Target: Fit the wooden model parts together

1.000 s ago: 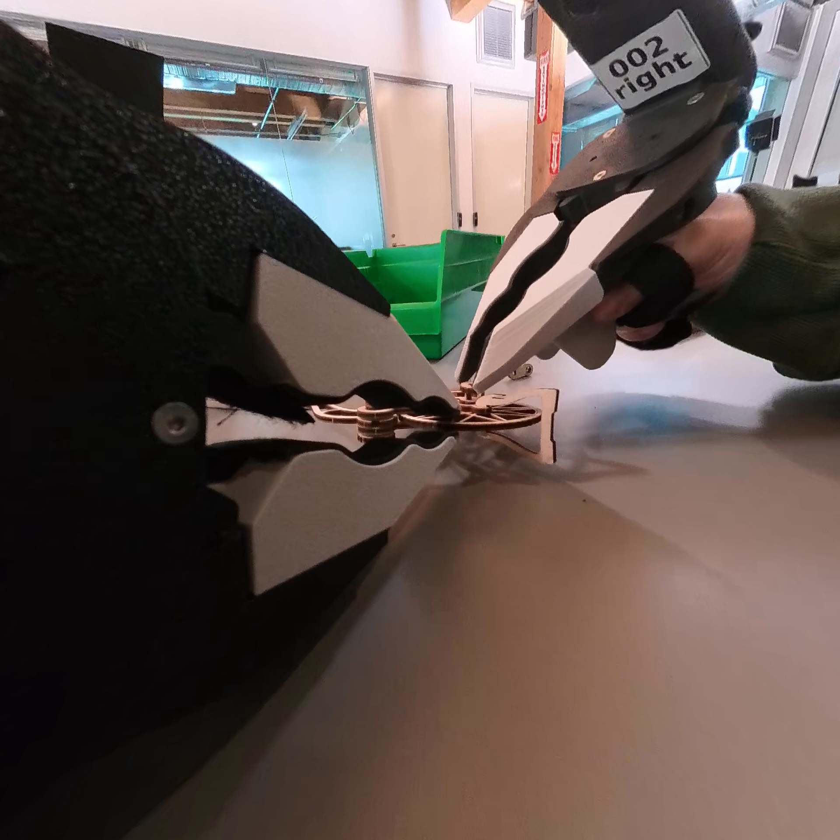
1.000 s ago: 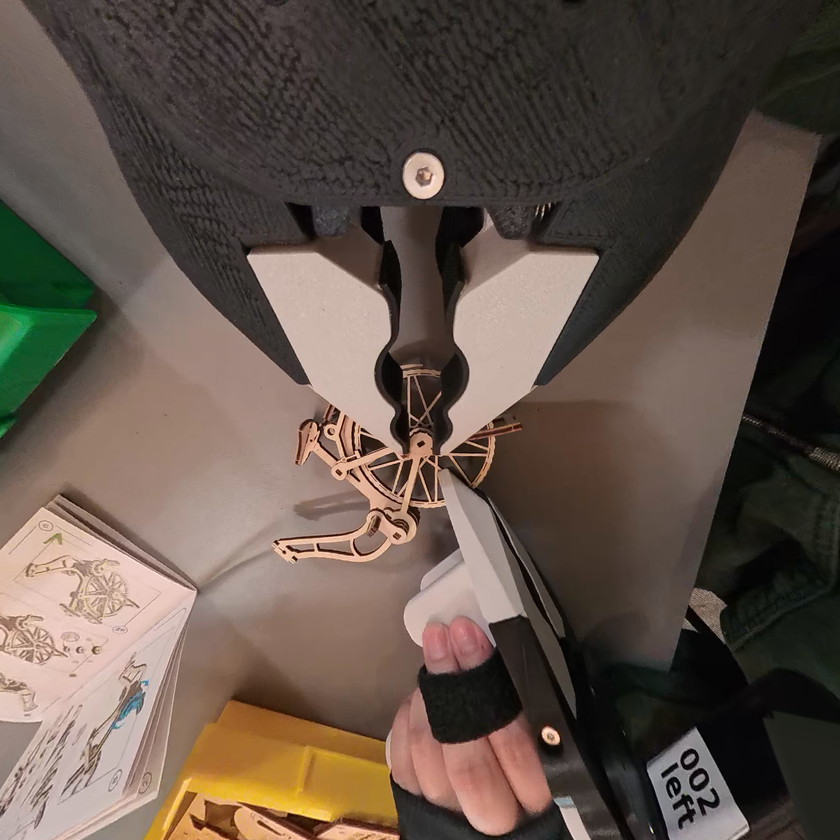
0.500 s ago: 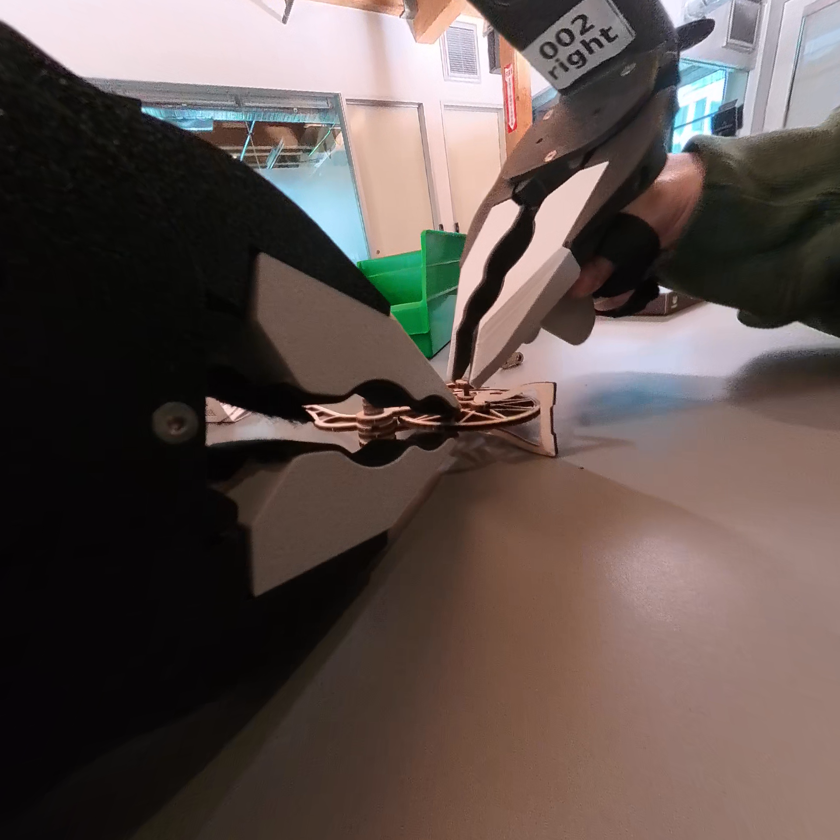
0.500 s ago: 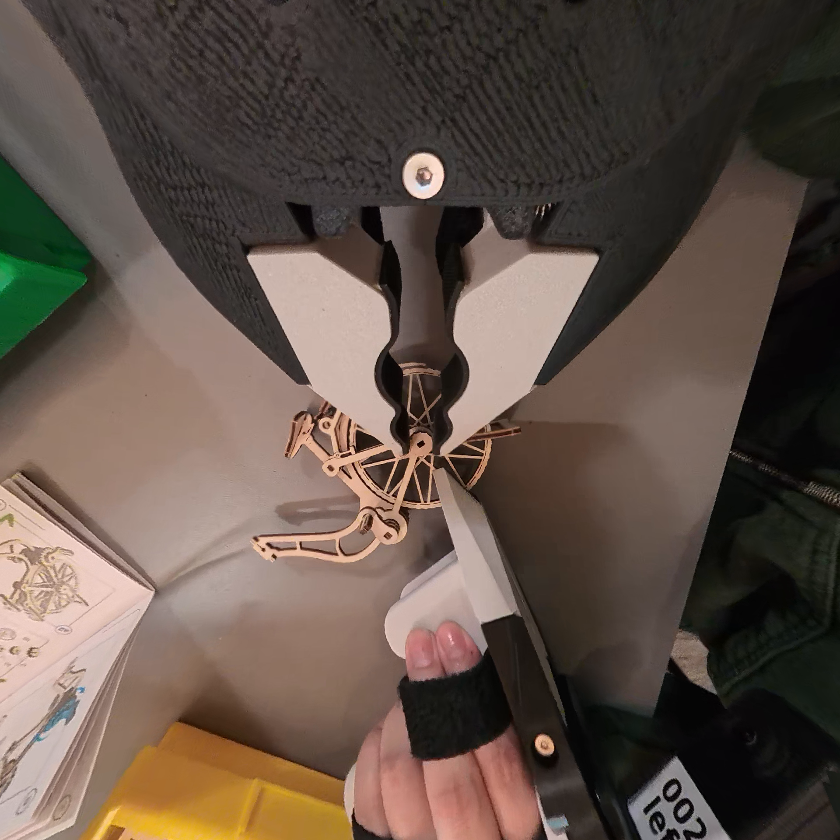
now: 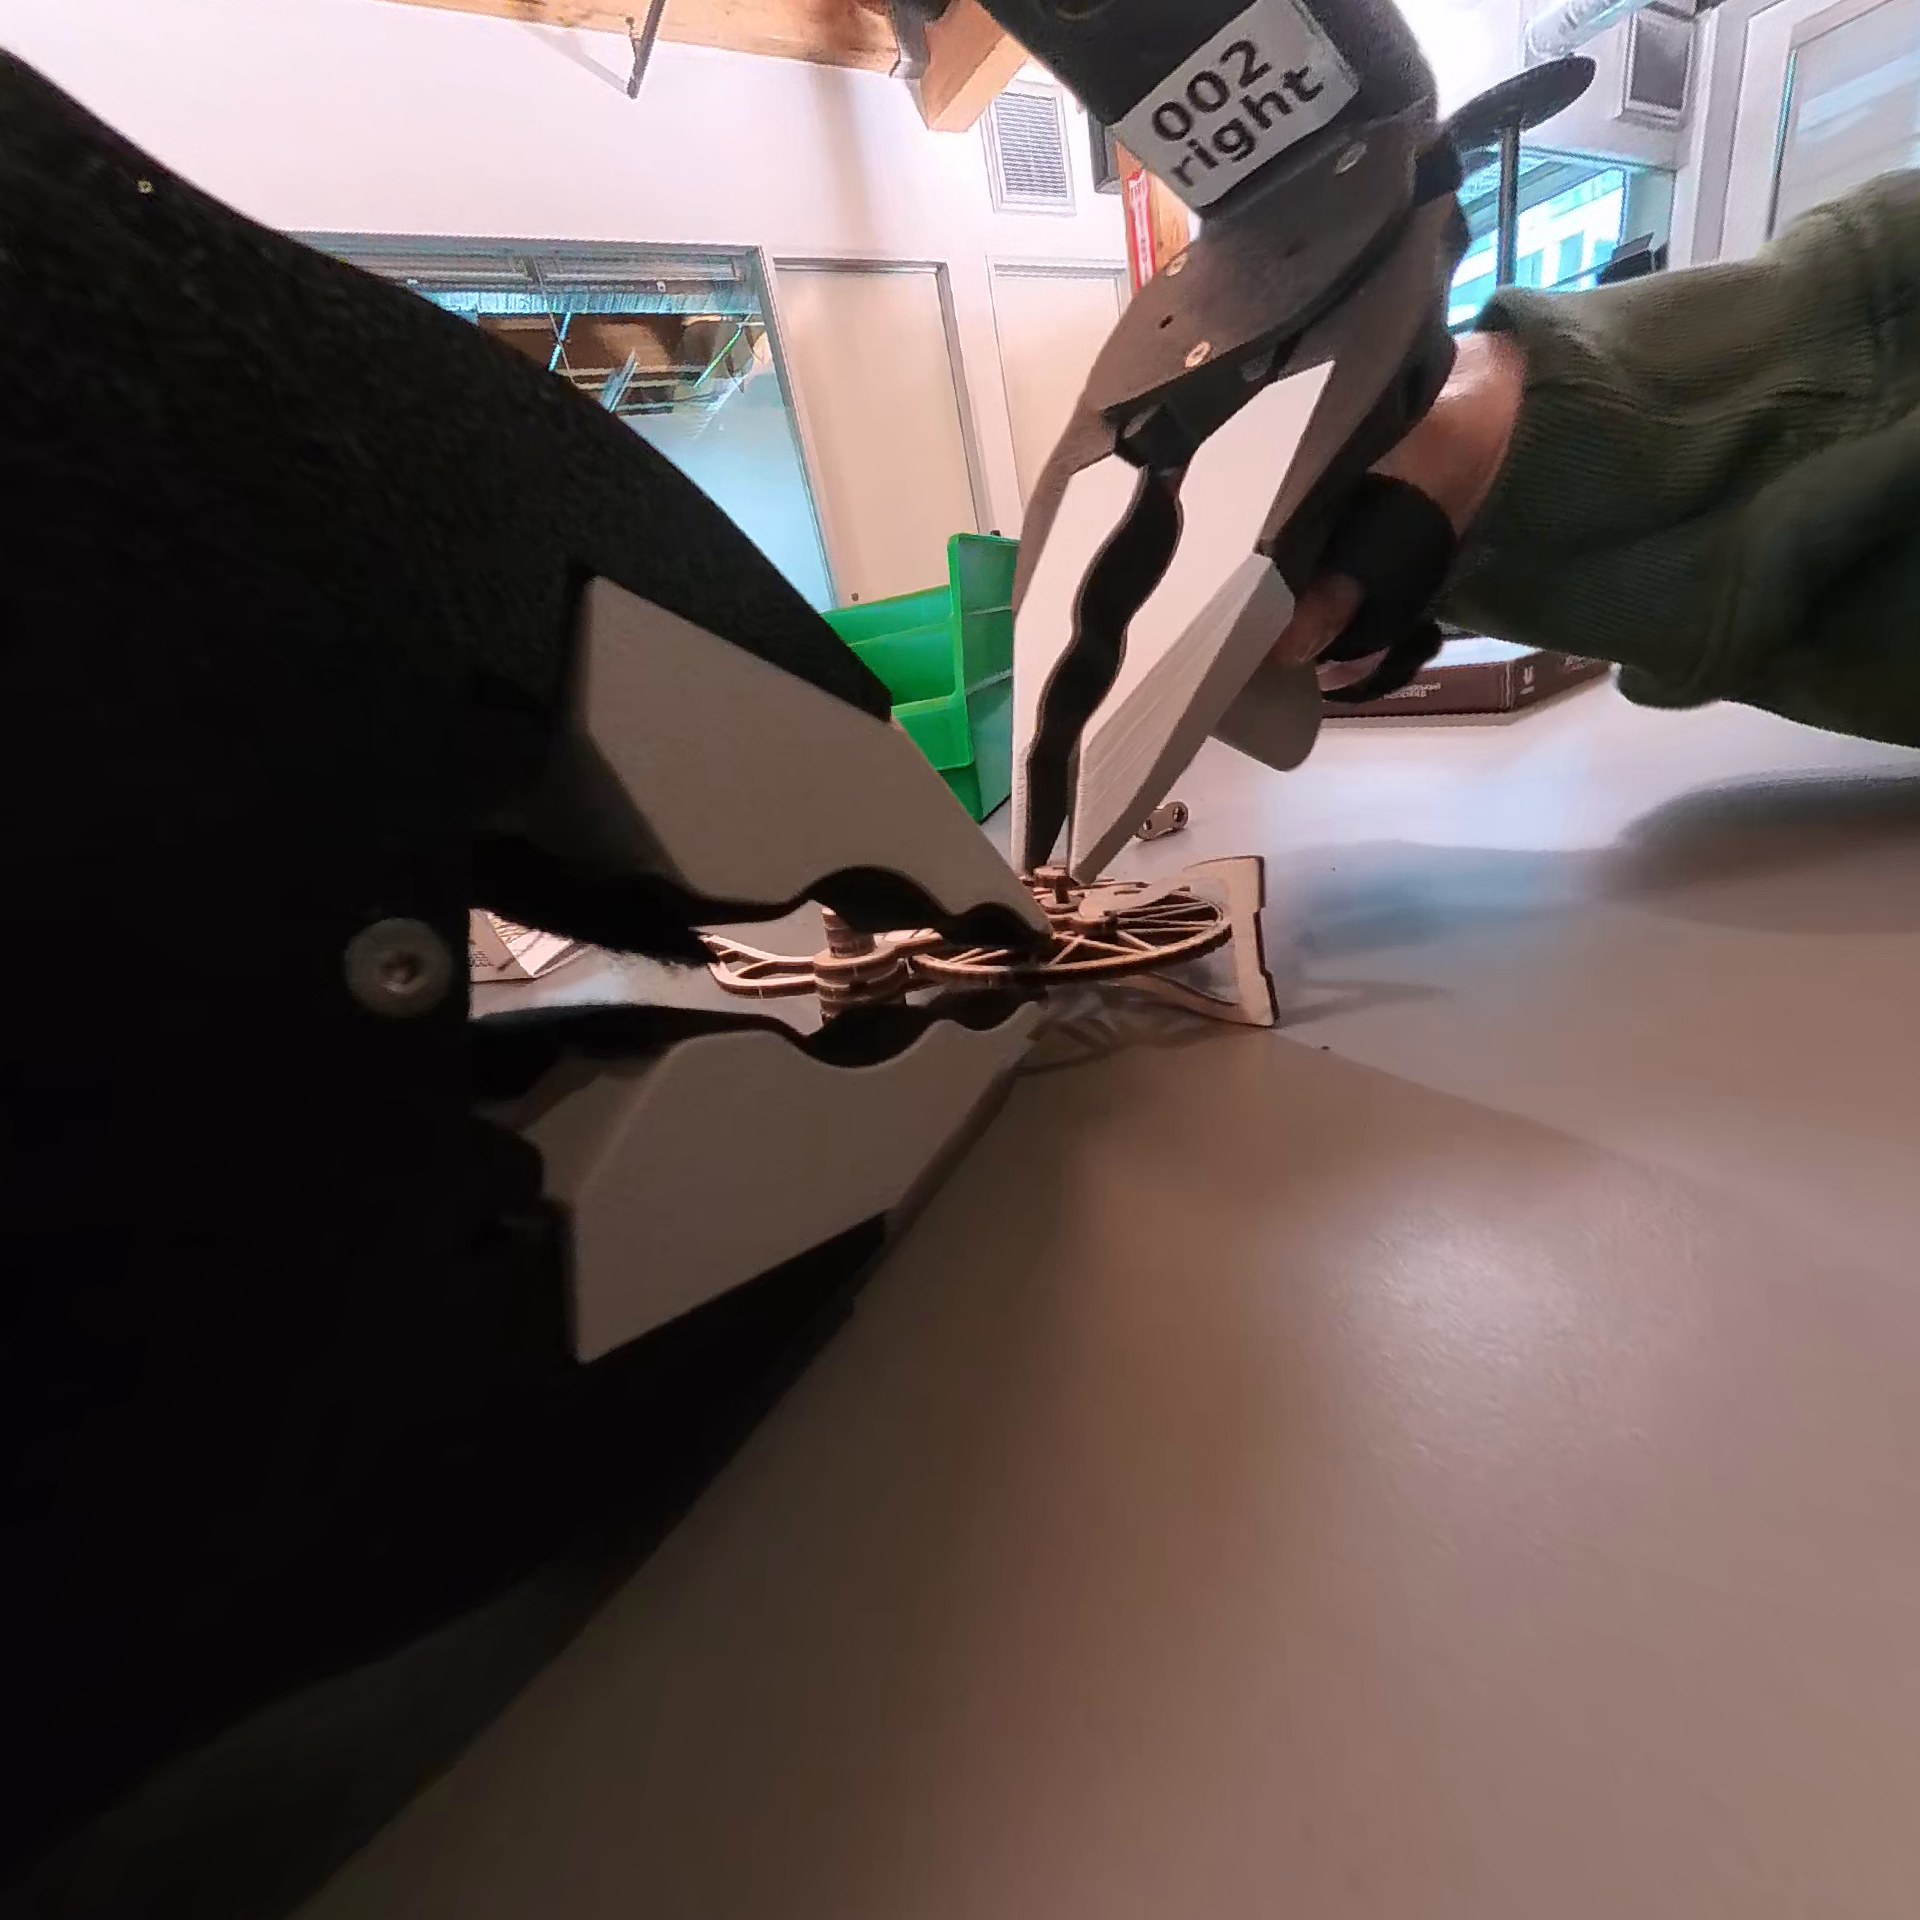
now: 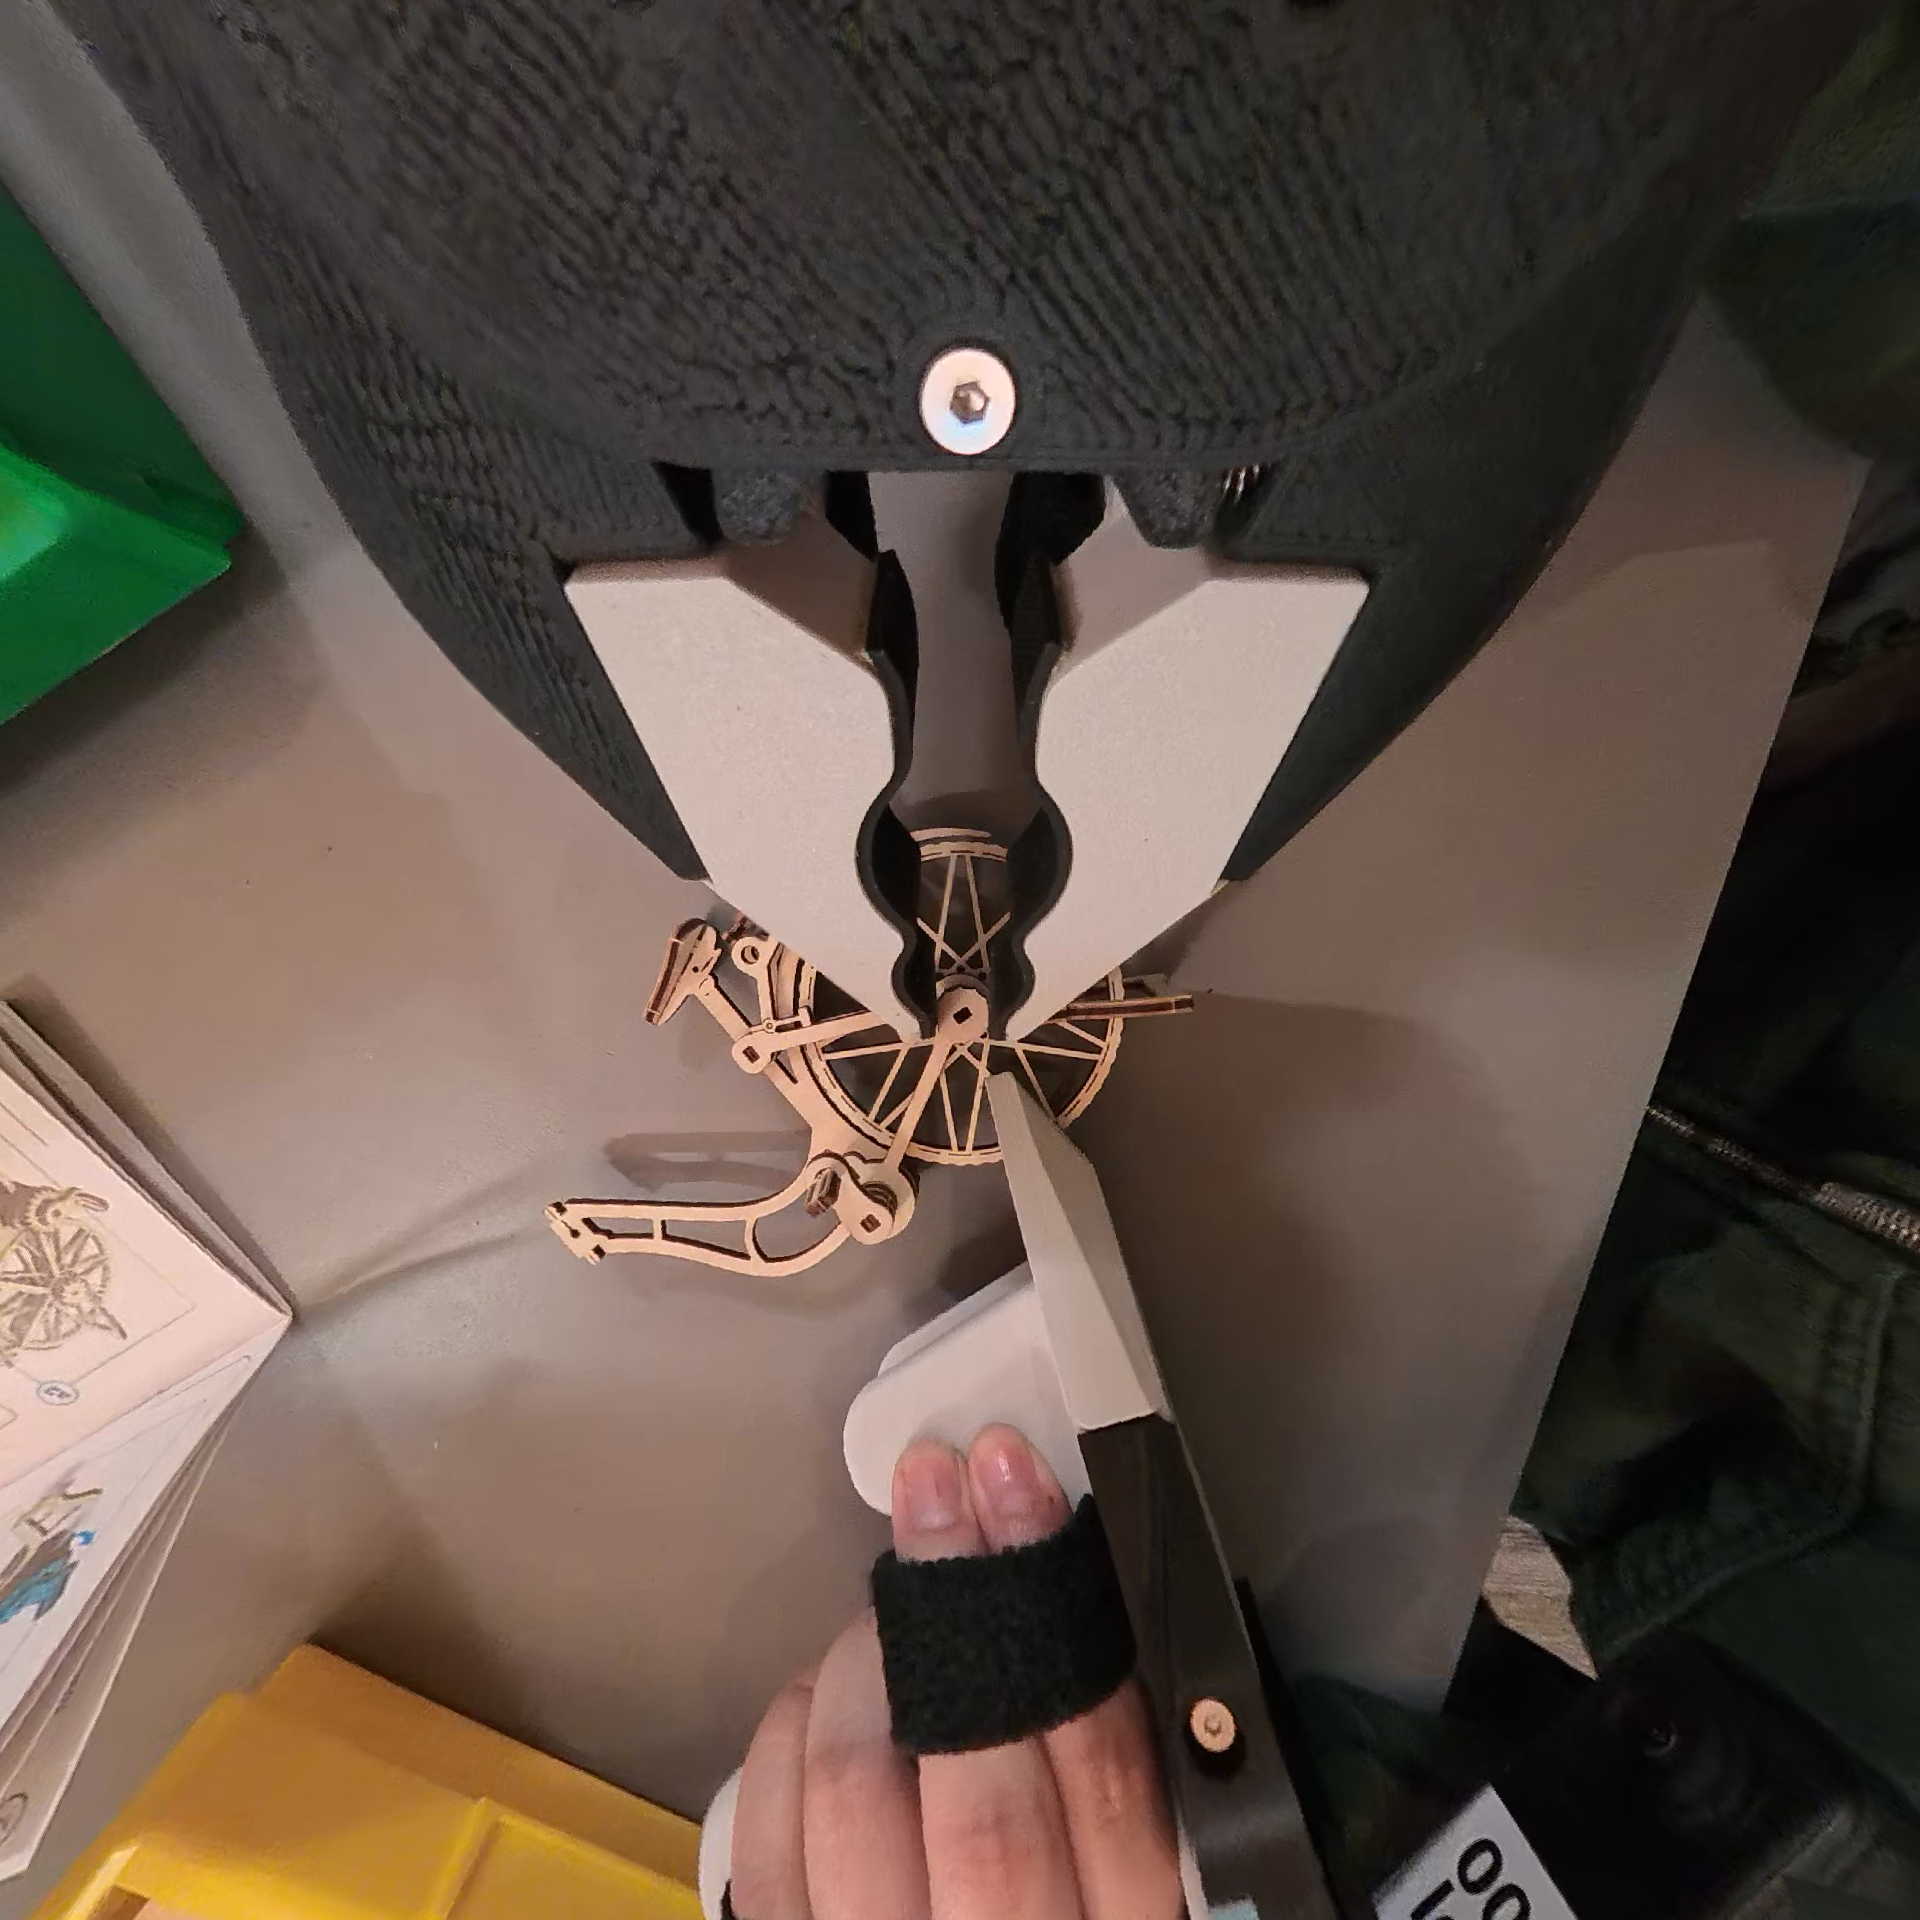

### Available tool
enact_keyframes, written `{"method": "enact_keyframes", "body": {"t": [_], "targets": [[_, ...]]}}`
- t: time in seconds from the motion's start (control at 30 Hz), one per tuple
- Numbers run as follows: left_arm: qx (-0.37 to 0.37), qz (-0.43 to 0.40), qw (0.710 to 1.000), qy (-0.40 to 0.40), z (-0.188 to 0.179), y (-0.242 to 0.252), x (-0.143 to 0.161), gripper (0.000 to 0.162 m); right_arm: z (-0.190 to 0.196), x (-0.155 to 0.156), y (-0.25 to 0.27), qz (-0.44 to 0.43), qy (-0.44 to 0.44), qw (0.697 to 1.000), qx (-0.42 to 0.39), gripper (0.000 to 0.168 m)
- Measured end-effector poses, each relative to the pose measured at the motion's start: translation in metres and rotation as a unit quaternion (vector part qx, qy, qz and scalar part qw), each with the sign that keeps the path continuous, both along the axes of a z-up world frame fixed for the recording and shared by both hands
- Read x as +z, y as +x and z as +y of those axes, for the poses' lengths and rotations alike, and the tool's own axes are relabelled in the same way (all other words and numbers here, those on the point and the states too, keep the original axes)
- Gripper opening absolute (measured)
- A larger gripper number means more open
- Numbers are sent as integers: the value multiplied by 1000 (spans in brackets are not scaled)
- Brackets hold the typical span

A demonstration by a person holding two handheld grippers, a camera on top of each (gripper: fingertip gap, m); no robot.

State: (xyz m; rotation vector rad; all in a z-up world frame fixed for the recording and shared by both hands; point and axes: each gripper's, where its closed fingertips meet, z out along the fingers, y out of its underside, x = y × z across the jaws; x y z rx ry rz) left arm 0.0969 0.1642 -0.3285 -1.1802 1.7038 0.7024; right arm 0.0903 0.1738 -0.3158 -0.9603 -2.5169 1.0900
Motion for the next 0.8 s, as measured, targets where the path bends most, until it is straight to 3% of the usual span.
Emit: {"method": "enact_keyframes", "body": {"t": [0.4, 0.8], "targets": [[-3, -9, 1000, -6, 0, 0, -2, 4, -3, -2, 0, -20, -8, 991, 134, 8], [-1, -25, 1000, -15, 1, -1, -3, 4, -2, -1, 1, 11, -59, 990, 131, 8]]}}
